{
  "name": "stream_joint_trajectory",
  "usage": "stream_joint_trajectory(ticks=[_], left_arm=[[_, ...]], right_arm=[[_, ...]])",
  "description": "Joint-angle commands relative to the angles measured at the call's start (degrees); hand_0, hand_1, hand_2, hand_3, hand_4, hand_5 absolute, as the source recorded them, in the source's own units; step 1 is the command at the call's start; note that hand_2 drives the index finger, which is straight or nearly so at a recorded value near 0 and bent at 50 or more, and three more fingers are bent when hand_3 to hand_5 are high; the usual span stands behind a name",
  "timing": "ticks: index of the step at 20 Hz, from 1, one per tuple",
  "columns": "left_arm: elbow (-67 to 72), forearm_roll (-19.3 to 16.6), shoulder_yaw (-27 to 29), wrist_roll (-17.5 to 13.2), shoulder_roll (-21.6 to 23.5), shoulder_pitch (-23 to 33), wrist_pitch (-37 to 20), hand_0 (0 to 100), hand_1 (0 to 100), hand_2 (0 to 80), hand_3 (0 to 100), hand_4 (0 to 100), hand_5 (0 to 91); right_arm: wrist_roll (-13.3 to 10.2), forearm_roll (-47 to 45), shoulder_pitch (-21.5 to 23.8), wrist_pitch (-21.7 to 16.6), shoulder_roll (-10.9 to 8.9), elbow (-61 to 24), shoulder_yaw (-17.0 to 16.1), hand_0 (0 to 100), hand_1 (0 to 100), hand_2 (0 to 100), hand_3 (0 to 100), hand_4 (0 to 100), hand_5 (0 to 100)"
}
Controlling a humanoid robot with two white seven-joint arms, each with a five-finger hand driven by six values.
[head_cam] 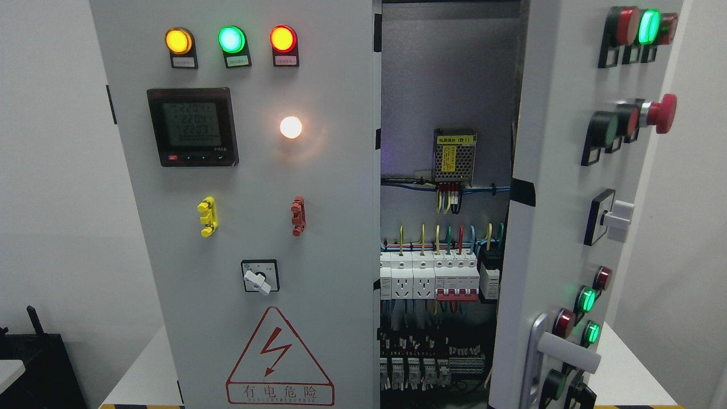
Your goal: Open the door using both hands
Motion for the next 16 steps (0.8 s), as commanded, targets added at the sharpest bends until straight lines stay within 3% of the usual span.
stream_joint_trajectory(ticks=[1, 8, 10, 13, 16], left_arm=[[-0.2, 0.0, 0.0, -0.1, 0.0, -0.1, 0.0, 0, 0, 0.0, 0, 3, 0.0], [-5.2, -0.8, -1.1, -0.5, 0.1, 0.9, 0.0, 0, 0, 0.0, 0, 3, 0.0], [-13.7, -1.9, -1.0, -0.7, 0.6, 5.3, -0.1, 0, 0, 0.0, 0, 3, 0.0], [-35.8, -8.4, 2.0, -1.0, 3.7, 13.3, -0.3, 0, 0, 0.0, 0, 3, 0.0], [-57.3, -8.5, 3.5, -2.8, 6.6, 22.4, -4.5, 0, 0, 0.0, 0, 3, 0.0]], right_arm=[[-0.1, 0.0, 0.0, 0.1, -0.02, 0.0, 0.0, 0, 0, 0, 0, 0, 0], [0.0, 0.0, 0.0, 0.1, 0.07, 0.0, 0.0, 0, 0, 0, 0, 0, 0], [0.0, 0.0, 0.0, 0.1, -0.02, 0.0, 0.0, 0, 0, 0, 0, 0, 0], [0.0, 0.0, 0.0, 0.0, -0.02, 0.0, 0.0, 0, 0, 0, 0, 0, 0], [0.0, 0.0, 0.0, 0.1, -0.02, 0.0, 0.0, 0, 0, 0, 0, 0, 0]])
